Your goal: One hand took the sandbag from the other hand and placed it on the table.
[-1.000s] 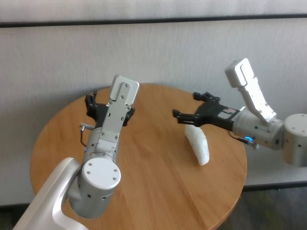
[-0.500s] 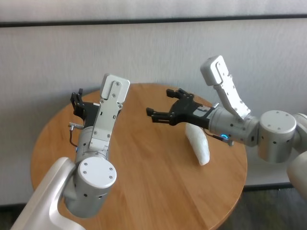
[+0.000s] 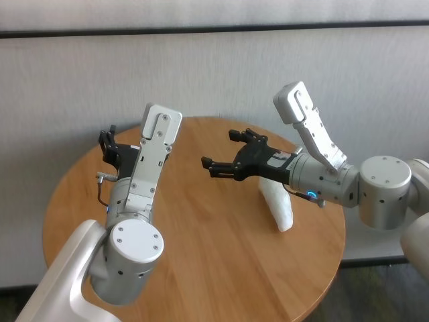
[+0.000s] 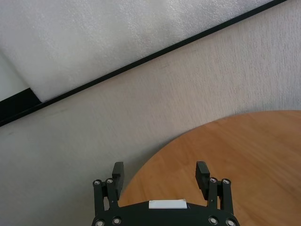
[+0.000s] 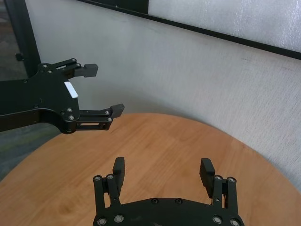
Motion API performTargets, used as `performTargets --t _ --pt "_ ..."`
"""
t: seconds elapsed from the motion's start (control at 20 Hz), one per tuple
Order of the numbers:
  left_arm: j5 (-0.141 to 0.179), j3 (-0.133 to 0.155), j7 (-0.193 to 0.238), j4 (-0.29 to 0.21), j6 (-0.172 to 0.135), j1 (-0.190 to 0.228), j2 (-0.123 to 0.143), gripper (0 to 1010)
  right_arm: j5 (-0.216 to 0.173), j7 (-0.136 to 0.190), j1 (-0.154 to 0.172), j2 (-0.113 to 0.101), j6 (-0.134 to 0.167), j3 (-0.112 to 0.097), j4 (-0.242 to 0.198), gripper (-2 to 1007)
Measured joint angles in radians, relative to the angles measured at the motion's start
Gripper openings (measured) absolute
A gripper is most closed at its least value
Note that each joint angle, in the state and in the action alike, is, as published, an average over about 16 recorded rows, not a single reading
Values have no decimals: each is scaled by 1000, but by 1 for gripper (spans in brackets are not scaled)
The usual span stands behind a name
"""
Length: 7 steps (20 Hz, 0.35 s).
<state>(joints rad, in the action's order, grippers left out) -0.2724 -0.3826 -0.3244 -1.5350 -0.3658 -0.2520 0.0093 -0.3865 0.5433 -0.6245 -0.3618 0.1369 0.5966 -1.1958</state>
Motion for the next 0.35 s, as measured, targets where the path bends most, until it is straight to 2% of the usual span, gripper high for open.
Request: performTargets --t 0.35 --pt "1 -1 1 0 3 0 1 1000 -2 0 0 -1 -1 -1 2 1002"
